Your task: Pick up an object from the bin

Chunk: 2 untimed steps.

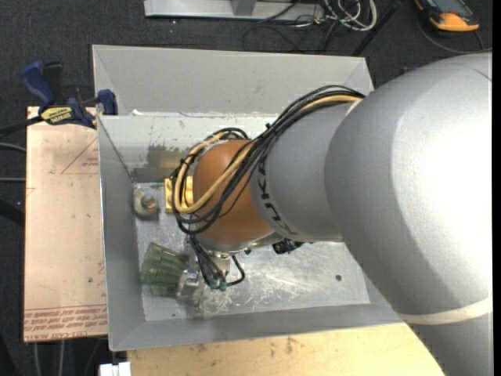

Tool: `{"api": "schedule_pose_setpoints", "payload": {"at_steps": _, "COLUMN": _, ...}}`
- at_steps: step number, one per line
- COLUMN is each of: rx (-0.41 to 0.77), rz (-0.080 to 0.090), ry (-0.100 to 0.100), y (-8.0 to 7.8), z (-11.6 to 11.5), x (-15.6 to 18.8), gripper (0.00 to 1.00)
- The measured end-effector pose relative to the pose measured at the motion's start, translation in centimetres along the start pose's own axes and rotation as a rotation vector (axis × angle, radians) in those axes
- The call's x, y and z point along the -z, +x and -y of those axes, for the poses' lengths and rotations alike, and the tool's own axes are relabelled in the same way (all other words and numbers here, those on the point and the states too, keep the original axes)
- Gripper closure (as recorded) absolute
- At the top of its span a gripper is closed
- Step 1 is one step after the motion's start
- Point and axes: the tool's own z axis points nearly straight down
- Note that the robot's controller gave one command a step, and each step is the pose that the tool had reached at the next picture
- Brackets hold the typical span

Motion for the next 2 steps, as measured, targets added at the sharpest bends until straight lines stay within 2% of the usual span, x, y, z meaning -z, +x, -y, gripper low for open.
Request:
{"api": "schedule_pose_setpoints", "payload": {"at_steps": 1, "rx": 0.0, "rz": 0.0, "ry": 0.0, "y": 0.0, "z": 0.0, "x": 0.0, "gripper": 1.0}}
{"api": "schedule_pose_setpoints", "payload": {"at_steps": 2, "rx": 0.009, "rz": -0.006, "ry": 0.004, "y": 0.4, "z": 0.1, "x": 4.8, "gripper": 1.0}}
